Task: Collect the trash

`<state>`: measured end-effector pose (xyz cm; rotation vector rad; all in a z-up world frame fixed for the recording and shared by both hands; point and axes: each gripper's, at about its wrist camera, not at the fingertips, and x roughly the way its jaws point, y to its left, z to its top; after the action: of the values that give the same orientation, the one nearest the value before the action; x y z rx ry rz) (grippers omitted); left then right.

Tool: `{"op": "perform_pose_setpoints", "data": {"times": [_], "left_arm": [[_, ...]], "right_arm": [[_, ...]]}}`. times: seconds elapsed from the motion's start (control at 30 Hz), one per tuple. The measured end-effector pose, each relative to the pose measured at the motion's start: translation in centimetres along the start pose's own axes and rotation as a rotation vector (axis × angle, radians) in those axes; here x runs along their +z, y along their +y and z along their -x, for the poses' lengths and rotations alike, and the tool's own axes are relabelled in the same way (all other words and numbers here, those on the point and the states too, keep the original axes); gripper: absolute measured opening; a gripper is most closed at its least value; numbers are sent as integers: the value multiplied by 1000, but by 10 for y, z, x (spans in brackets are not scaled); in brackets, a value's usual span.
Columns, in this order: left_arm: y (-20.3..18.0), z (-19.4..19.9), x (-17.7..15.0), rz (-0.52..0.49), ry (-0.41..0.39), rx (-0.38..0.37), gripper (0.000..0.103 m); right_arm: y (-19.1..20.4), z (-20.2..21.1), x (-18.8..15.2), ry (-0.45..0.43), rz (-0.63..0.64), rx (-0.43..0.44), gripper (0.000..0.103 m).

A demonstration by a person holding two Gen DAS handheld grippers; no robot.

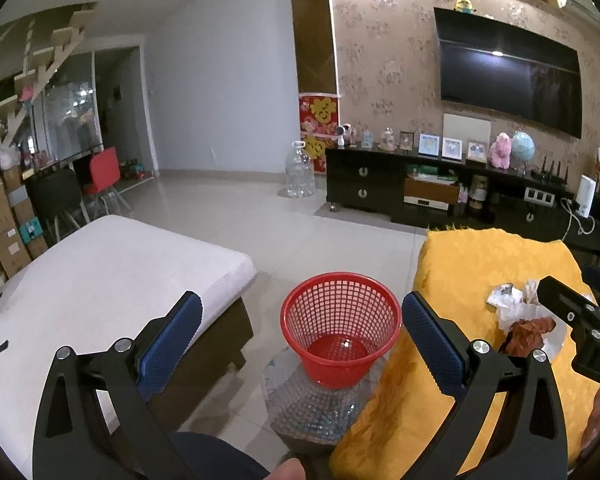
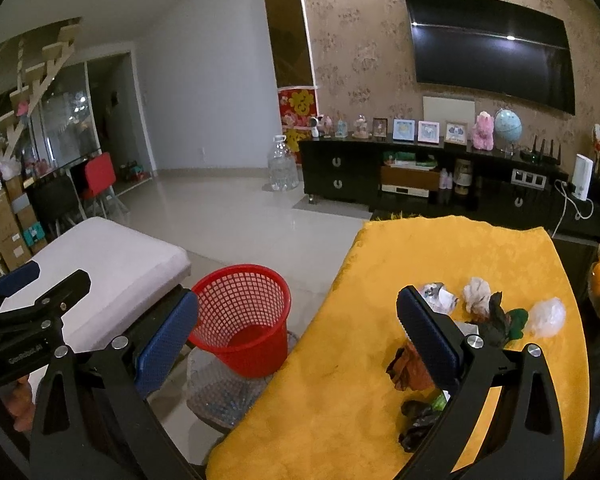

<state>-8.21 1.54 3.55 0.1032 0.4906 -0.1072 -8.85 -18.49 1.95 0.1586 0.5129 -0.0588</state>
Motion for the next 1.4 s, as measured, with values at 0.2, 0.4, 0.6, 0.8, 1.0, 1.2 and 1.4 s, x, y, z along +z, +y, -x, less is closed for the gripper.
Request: {"op": "perform_pose_setpoints", "data": {"times": [0.2, 0.4, 0.6, 0.8, 1.0, 1.2, 1.4], "left_arm": [[-2, -10, -2, -7, 20, -13, 97], [-8, -25, -4, -17, 52, -42, 97], [-25, -40, -9, -46, 78, -77, 97], [-50, -56, -13, -81, 107, -132, 97], [-85, -65, -10, -137, 108, -199, 97], [-135, -79, -10, -212, 124, -283, 97], [-199, -99, -23, -298, 196, -400, 97]], "right_arm": [[-5, -6, -1, 16, -2, -1, 96], [-20, -9, -3, 32, -6, -22, 96], [-56, -6, -8, 50, -30, -87, 96], [-101, -1, -16, 44, -103, -189, 96], [-147, 4, -23, 36, -181, -287, 96], [-191, 11, -35, 42, -269, -356, 96], [-213, 11, -43, 54, -323, -376, 96]]}}
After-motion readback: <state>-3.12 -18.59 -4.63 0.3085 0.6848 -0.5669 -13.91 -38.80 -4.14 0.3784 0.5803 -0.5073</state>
